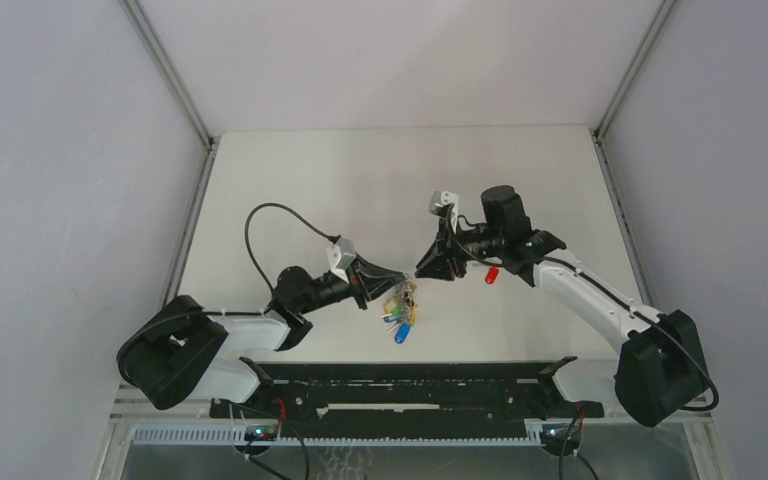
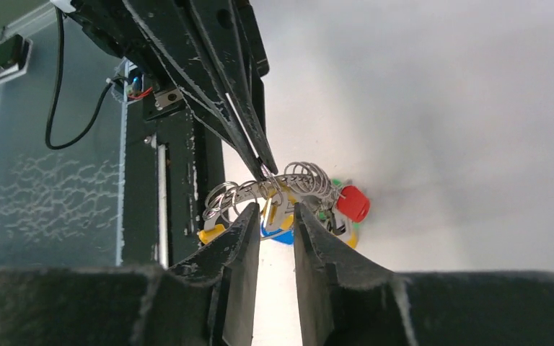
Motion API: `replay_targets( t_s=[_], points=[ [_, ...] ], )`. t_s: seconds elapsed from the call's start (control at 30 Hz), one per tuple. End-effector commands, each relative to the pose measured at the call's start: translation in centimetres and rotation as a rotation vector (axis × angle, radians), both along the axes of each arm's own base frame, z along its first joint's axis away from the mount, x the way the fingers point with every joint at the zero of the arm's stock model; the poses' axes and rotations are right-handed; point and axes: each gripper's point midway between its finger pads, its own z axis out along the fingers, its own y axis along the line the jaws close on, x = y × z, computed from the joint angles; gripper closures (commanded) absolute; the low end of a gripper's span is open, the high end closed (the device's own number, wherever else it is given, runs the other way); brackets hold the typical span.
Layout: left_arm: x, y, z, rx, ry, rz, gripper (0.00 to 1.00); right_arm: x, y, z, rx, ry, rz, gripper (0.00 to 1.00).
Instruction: Put the keys on the keyring
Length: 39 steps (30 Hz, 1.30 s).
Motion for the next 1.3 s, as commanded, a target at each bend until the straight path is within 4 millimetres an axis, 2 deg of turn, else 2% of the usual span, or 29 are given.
replay_targets(
  t_s=[0.0, 0.37, 0.67, 0.8, 1.0, 1.03, 1.27],
  points=[
    [-0.5, 0.2, 1.9, -0.063, -0.055, -0.007, 1.0, 0.3, 0.9, 2.0, 0.093, -0.215, 0.079, 0.75],
    [-0.5, 0.1, 2.0, -0.067, -0.052, -0.016, 1.0, 0.5, 2.1, 0.6, 0.101, -0.278, 0.158, 0.7],
    [-0.5, 0.1, 2.1, -0.073, -0.051, -0.016, 1.0, -0.7, 2.6, -0.8, 0.114, -0.246, 0.241, 0.73],
    [-0.5, 0.1, 2.1, -0.074, -0.05, -0.019, 1.0, -0.8, 2.7, -1.0, 0.116, -0.241, 0.251, 0.79],
    [-0.6, 0.0, 1.8, -0.064, -0.044, -0.026, 1.0, -1.0, 2.5, -0.9, 0.107, -0.23, 0.26, 0.99],
    [-0.5, -0.1, 1.6, -0.055, -0.042, -0.028, 1.0, -1.0, 2.5, -0.9, 0.094, -0.226, 0.258, 1.0],
    [0.0, 0.4, 0.0, 0.047, -0.047, -0.005, 0.81, -0.7, 1.7, -0.7, -0.056, -0.268, 0.236, 1.0]
  ],
)
